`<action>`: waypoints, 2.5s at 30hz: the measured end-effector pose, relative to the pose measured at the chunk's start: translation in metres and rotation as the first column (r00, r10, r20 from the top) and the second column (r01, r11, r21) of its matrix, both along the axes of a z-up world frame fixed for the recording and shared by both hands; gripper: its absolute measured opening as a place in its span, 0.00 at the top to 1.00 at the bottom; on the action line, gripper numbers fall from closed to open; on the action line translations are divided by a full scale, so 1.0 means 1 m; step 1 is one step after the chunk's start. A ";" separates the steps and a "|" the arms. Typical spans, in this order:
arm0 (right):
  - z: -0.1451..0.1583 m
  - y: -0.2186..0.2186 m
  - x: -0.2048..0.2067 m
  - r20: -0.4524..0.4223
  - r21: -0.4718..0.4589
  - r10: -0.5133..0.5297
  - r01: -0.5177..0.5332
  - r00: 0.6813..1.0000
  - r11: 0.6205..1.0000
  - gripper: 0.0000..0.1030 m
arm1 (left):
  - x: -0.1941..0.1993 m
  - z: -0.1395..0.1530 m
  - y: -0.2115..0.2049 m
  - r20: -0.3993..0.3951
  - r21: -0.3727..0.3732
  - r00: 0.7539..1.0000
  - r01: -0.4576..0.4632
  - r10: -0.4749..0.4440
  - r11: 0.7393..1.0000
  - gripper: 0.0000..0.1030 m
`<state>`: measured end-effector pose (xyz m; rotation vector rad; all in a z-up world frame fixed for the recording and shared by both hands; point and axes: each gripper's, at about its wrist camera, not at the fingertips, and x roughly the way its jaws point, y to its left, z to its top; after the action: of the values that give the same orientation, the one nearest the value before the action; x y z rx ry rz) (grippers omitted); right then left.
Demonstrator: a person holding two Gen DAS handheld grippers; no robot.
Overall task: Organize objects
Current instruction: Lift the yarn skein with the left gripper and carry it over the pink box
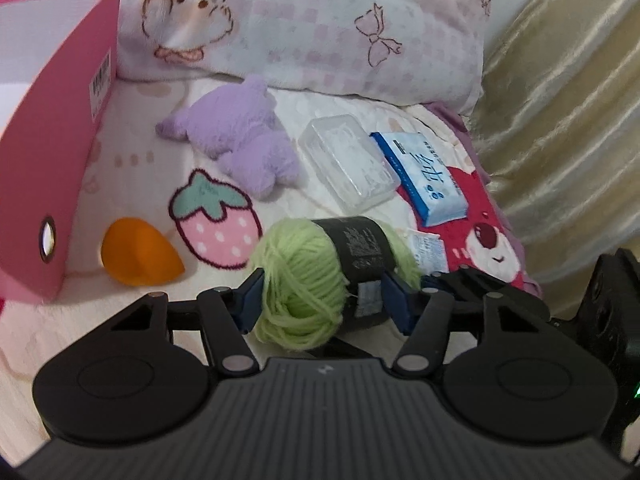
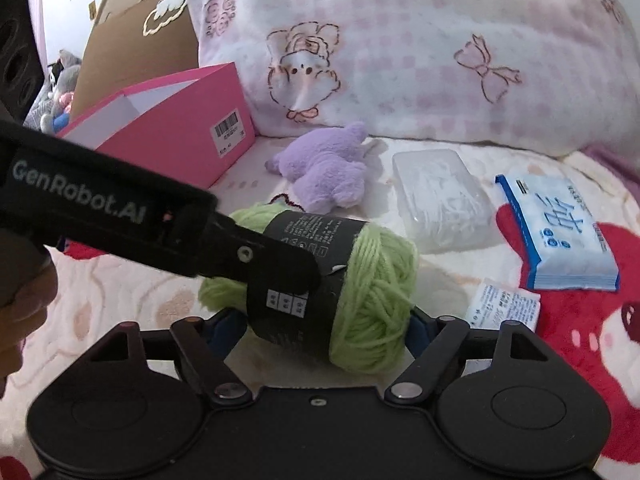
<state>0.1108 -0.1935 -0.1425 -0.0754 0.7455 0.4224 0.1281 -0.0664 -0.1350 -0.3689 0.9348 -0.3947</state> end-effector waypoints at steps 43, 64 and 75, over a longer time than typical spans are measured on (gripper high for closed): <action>0.108 0.059 -0.071 -0.145 0.036 0.144 -0.140 0.979 0.990 0.24 | -0.101 0.097 0.076 -0.113 -0.042 0.986 -0.131 0.126 0.990 0.51; 0.191 0.111 -0.065 -0.032 0.091 0.277 -0.273 0.960 0.958 0.24 | -0.131 0.175 0.139 0.008 -0.039 0.977 -0.213 0.213 0.976 0.50; 0.206 0.149 -0.013 -0.025 0.011 0.327 -0.327 0.945 0.945 0.29 | -0.087 0.183 0.174 0.004 -0.044 0.961 -0.276 0.276 0.960 0.50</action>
<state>0.0978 -0.0442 0.0631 -0.1891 0.7594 0.7445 0.0412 0.1077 0.0477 -0.5293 0.8515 -0.1610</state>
